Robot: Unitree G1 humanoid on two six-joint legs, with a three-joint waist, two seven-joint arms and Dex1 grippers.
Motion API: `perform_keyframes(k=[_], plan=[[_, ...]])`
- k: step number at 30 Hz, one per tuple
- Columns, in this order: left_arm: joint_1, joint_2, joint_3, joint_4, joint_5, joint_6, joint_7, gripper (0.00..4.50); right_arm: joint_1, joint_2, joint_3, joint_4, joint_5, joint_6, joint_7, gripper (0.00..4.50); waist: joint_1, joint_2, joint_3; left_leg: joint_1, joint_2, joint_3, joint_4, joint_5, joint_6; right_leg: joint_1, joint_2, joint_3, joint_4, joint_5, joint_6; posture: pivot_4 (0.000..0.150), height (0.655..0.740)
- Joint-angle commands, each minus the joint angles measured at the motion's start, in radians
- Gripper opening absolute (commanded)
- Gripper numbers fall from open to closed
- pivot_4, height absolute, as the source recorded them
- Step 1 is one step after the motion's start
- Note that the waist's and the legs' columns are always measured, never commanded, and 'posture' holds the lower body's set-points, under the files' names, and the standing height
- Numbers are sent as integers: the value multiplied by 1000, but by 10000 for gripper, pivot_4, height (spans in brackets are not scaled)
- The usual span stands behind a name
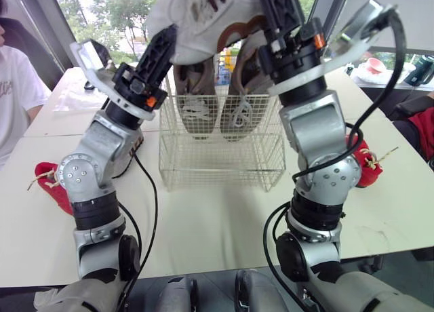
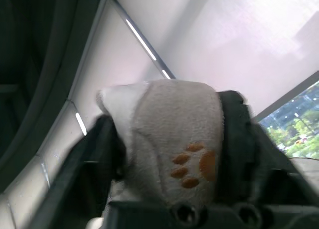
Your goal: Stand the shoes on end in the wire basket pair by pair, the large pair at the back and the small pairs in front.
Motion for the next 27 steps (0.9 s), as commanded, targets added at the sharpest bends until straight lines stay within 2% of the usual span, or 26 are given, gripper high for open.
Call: perform_keyframes(k=[1, 2, 3, 10, 11, 15, 17, 20, 22, 26, 27], plan=[[8, 23, -8, -21, 21, -18, 6, 2526, -22, 8, 3, -36, 13, -21, 18, 14484, 0, 0, 0, 0, 0, 0, 0, 0, 0, 0, 0, 0, 0, 0, 0, 1500, 7400], [10, 27, -11, -22, 33, -19, 7, 2526, -22, 7, 3, -36, 13, -20, 20, 10633, 0, 0, 0, 0, 0, 0, 0, 0, 0, 0, 0, 0, 0, 0, 0, 1500, 7400], [12, 30, -13, -22, 43, -21, 9, 7521, -22, 6, 4, -36, 12, -18, 20, 8522, 0, 0, 0, 0, 0, 0, 0, 0, 0, 0, 0, 0, 0, 0, 0, 1500, 7400], [90, 114, -19, -71, 28, 28, -7, 41702, -21, 1, 14, -37, -13, -23, 35, 8468, -3, 0, 0, 0, 1, 0, -1, 0, 0, -1, 0, 0, 0, 0, 0, 1500, 7400], [109, 139, -27, -87, 42, 41, 0, 43945, -23, -2, 14, -36, -21, -26, 40, 8468, -3, 0, 0, 0, 1, 0, -1, 0, 0, -1, 0, 0, 0, 0, 0, 1500, 7400], [192, 240, -66, -177, 110, 84, 0, 43945, -34, -42, 17, -38, -72, -25, 81, 8468, -1, 0, 0, 0, 1, 0, -1, 0, 0, -1, 0, 0, 0, 0, 0, 1500, 7400], [251, 308, -82, -253, 197, 93, 23, 43945, -44, -104, 58, -55, -135, 2, 139, 8468, -3, 0, 0, 0, 1, 0, -1, 0, 0, -1, 0, 0, -1, 0, 0, 1500, 7400], [303, 357, -75, -330, 247, 78, 70, 43945, -59, -214, 176, -91, -249, 81, 201, 8468, -2, 1, 0, 0, 1, 0, -1, 0, 0, -1, 0, 0, -1, 0, 0, 1500, 7400], [334, 361, -77, -381, 253, 68, 106, 43945, -63, -277, 289, -105, -357, 131, 233, 8468, -2, 1, 0, 0, 1, 0, -2, 0, 0, -2, 0, 0, -1, 0, -1, 1500, 7400], [411, 322, -73, -473, 207, 33, 202, 43945, -52, -319, 463, -99, -538, 169, 274, 8468, -3, 1, 0, 0, 2, 1, -2, 0, 0, -3, 0, 0, -1, -1, -1, 1500, 7400], [439, 312, -73, -501, 184, 24, 233, 43945, -59, -485, 319, -9, -491, 173, 446, 8468, -2, 0, 0, -1, 2, 1, -2, 0, 0, -3, 0, 0, 0, -1, -1, 1500, 7400]])
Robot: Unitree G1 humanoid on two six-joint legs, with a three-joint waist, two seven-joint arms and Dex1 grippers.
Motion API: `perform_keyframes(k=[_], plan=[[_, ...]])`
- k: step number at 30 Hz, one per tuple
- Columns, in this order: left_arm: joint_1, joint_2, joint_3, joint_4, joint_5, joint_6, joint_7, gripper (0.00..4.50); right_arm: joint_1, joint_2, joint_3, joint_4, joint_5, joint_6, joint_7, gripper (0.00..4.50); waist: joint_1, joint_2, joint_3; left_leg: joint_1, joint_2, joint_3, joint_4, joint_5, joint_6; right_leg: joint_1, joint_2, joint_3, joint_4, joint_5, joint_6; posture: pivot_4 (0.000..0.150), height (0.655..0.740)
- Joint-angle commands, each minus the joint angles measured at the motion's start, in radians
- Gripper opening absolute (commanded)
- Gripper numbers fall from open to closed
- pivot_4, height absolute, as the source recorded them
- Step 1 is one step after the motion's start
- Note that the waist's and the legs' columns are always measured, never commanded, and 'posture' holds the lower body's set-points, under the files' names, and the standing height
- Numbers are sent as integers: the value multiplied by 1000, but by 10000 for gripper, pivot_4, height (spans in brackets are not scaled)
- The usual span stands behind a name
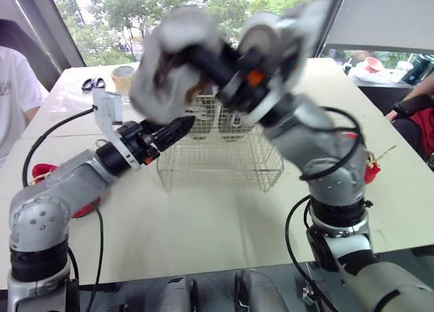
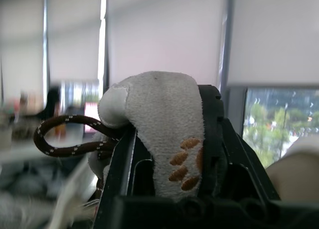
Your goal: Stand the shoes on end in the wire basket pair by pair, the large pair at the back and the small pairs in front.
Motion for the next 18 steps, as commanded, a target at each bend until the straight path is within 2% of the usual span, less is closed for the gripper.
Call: perform_keyframes(k=[1, 3, 4, 6, 9, 12, 18], plan=[[67, -18, 24, -122, -80, -51, 81, 43945, -43, -345, -234, 217, 14, 1, 383, 8468, 15, -2, 2, -1, 0, -1, 0, 0, 0, 0, 0, 0, 0, 0, 0, 1500, 7400], [122, -5, 40, -153, -141, -57, 92, 43945, -89, -538, -397, 420, 80, -34, 605, 8468, 46, -7, 3, -3, -3, -3, 3, 0, 2, 3, -2, -1, -4, 0, 0, 1500, 7400], [152, 6, 51, -164, -172, -61, 86, 43945, -109, -560, -405, 475, 85, -51, 641, 8468, 56, -6, 4, -3, -5, -5, 4, 0, 5, 5, -2, -1, -9, -2, -4, 1500, 7400], [209, 34, 67, -174, -194, -68, 73, 43945, -156, -551, -444, 552, 110, -59, 656, 8468, 50, -3, 2, -4, -6, -1, 0, -1, 9, 8, -4, 0, -21, 0, -8, 1500, 7400], [227, 65, 76, -158, -190, -85, 63, 43945, -195, -518, -503, 594, 129, -37, 658, 8468, 16, -2, 2, -2, -3, 7, -1, -4, 13, 6, -6, 1, -19, 1, -6, 1500, 7400], [213, 85, 76, -140, -193, -96, 47, 43945, -185, -511, -531, 582, 130, -17, 657, 8468, 18, -2, 2, -2, 1, 6, -2, -2, 10, 5, -1, -1, -17, 3, -2, 1500, 7400], [190, 124, 62, -107, -192, -102, 11, 43945, -148, -507, -578, 518, 172, 46, 638, 8468, 28, -2, 3, -2, 2, 6, -2, 0, 7, 4, 0, -1, -16, 3, -3, 1500, 7400]])
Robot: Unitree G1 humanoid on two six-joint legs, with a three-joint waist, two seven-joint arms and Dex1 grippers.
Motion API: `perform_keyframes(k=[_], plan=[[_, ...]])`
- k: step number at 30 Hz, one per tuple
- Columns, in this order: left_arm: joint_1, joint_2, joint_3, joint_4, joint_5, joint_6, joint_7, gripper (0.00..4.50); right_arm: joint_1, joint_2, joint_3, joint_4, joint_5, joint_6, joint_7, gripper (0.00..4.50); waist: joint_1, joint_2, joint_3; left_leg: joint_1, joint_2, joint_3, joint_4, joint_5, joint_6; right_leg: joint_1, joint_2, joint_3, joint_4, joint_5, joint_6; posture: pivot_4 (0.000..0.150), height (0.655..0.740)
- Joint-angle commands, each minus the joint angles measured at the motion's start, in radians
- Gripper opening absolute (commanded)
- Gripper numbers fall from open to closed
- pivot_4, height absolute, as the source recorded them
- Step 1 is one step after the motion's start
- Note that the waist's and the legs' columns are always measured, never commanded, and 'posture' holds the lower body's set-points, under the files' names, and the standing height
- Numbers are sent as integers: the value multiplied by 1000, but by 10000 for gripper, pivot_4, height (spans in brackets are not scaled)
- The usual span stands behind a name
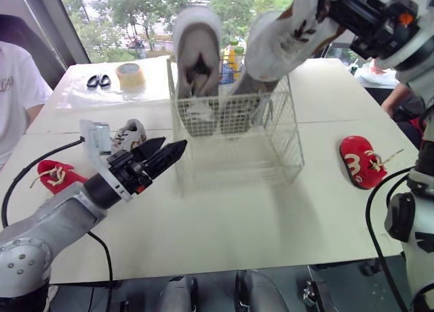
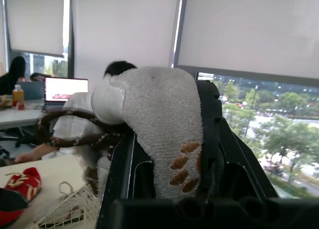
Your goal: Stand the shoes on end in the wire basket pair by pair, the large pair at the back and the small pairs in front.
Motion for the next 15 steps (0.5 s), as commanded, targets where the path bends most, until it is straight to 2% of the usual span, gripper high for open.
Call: perform_keyframes(k=[1, 8, 15], plan=[[-28, 25, 1, 14, -2, -18, -34, 43945, 5, -20, -43, -75, 18, 10, -2, 8468, 2, 0, 0, 0, 0, 0, 0, 0, 0, 0, 0, 0, 0, 0, -1, 1500, 7400], [-25, 116, 34, 45, -54, 8, -111, 43945, 15, -128, 38, -50, -109, -29, 145, 8468, 0, 0, 0, -1, -1, 1, 0, 0, 0, 0, -1, 0, -1, -2, -3, 1500, 7400], [-11, 111, 19, 32, -38, -10, -88, 43945, -40, -169, 193, 106, -283, -150, 377, 8468, -2, 0, 0, 0, 0, 0, 0, 0, 0, 0, 0, 0, -1, -2, -3, 1500, 7400]])
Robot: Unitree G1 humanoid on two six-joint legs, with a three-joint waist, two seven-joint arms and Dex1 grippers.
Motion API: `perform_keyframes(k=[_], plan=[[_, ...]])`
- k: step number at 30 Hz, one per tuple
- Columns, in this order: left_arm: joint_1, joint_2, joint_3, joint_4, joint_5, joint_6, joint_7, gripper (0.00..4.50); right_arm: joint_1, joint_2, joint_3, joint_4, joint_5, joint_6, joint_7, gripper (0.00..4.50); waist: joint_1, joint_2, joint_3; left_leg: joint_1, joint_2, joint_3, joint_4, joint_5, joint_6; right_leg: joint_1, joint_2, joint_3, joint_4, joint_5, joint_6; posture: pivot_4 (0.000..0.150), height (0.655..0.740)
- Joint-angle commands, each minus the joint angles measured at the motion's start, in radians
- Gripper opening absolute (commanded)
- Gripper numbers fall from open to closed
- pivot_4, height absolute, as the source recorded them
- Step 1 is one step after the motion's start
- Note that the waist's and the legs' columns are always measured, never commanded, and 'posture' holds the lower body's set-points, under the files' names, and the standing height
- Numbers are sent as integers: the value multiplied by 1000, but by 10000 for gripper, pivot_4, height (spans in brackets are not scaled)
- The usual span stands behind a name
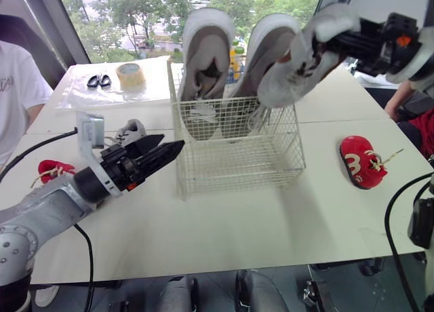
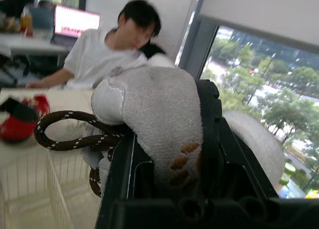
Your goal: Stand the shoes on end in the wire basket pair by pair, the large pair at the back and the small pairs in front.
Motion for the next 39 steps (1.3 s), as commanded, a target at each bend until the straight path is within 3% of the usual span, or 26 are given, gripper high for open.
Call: perform_keyframes(k=[1, 8, 16, 19, 24, 34, 39], plan=[[4, -5, 5, -24, 5, -25, 10, 43945, -44, -7, 39, 54, -70, -73, 96, 8468, 0, 0, 0, 0, 0, 0, 0, 0, 0, 0, 0, 0, 0, 0, 0, 1500, 7400], [-7, -27, -12, -19, 29, -38, 25, 43945, -79, 102, 154, 238, -216, -245, 229, 8468, 0, 0, 0, 0, 0, 0, 0, 1, -3, 0, 0, 0, 0, 0, 0, 1500, 7400], [-11, -51, -32, -13, 91, -51, 35, 43945, -65, 168, 196, 304, -245, -189, 349, 8468, 2, 0, 0, 0, 0, 0, 1, 3, -6, 0, 0, 0, 0, 1, 2, 1500, 7400], [-21, -64, -37, -7, 117, -56, 41, 45000, -46, 174, 181, 313, -257, -193, 327, 19802, 2, 0, 0, 0, 0, 0, 1, 3, -6, 0, 0, 0, 0, 2, 3, 1500, 7400], [-22, -65, -33, -9, 118, -52, 35, 45000, -52, 144, 150, 292, -261, -162, 309, 43763, 2, 0, 0, 0, 0, 0, 1, 4, -6, 0, 0, 0, 1, 2, 3, 1500, 7400], [-56, -30, -14, 57, 136, -31, -17, 45000, 46, -39, -8, -78, -96, 222, 229, 44509, 2, 0, 0, 0, 0, -1, 1, 1, -2, 0, 0, 0, 1, 2, 3, 1500, 7400], [-117, 54, 39, 175, 180, -13, -16, 45000, 143, -108, -130, -228, 8, 363, 147, 44509, 3, 0, 0, 0, 0, 0, 1, 1, -2, 0, -1, 0, 1, 1, 2, 1500, 7400]])
